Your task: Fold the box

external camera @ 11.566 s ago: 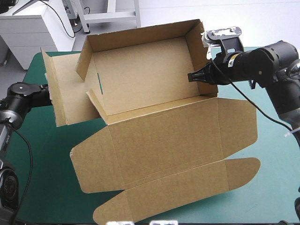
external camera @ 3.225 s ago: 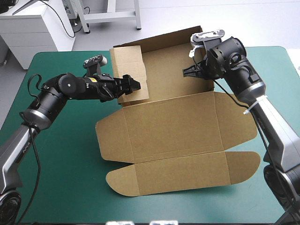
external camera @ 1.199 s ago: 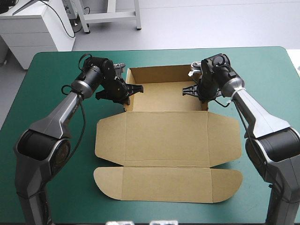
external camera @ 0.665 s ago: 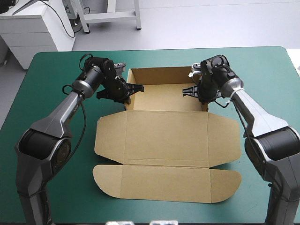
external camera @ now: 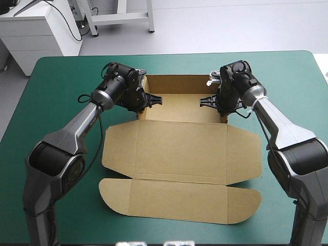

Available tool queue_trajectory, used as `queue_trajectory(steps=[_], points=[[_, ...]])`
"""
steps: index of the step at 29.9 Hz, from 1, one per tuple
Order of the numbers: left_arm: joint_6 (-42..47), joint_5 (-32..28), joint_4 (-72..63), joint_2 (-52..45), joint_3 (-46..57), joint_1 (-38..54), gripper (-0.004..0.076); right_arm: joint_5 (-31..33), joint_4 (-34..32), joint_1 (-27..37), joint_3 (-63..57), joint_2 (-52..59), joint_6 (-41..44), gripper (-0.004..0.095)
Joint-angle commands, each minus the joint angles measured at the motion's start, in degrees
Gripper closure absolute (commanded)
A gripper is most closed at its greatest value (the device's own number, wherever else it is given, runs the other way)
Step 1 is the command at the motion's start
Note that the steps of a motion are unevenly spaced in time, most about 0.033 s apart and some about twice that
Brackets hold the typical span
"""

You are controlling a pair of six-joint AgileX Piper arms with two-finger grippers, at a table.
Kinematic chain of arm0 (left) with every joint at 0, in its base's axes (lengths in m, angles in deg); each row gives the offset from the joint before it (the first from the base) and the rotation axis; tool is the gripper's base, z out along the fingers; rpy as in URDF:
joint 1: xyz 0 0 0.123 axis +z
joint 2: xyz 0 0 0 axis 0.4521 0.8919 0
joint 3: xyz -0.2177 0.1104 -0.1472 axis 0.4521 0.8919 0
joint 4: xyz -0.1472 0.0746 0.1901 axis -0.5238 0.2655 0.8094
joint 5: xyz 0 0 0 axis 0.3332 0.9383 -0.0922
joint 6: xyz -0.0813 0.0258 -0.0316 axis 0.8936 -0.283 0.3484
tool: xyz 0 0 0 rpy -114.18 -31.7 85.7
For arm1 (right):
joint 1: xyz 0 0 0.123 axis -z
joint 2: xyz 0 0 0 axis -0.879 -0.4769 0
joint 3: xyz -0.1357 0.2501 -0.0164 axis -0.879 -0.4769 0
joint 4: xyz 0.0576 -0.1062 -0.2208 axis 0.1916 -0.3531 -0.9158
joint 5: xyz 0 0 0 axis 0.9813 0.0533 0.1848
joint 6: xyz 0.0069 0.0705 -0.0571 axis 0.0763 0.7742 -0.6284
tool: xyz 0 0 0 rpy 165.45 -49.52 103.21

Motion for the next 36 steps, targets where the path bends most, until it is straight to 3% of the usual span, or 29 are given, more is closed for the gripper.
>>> queue_trajectory(steps=[1,9,13,17,21,23,26,36], points=[[0.38,5.16,2.75,-2.46,-1.12,0.55,0.0732,1.53,-0.58,0.49,0.99,2.57,-1.06,0.0928],[-4.16,5.16,-0.36,-2.46,-1.12,0.55,0.0731,1.52,2.07,0.49,0.99,2.57,-3.01,0.0904],[-6.44,5.16,-2.10,-2.46,-1.12,0.55,0.0692,1.52,3.57,0.49,0.99,2.57,-3.38,0.0779],[-8.14,5.16,-2.53,-2.46,-1.12,0.55,0.0578,1.52,3.94,0.49,0.99,2.57,-3.52,0.0552],[-8.14,5.16,-2.28,-2.46,-1.23,0.55,0.0387,1.52,3.94,0.49,0.99,2.57,-3.50,0.0326],[-8.14,5.16,-0.97,-2.46,-1.71,0.55,0.0300,1.52,3.53,0.49,0.99,2.57,-3.50,0.0258],[-8.02,5.16,0.62,-2.46,-4.14,0.55,0.0236,1.52,3.30,0.49,0.99,2.57,-3.40,0.0248],[-8.02,5.16,8.13,-3.13,-20.49,0.55,0.0237,1.52,2.94,0.49,8.74,2.57,-2.30,0.0247]])
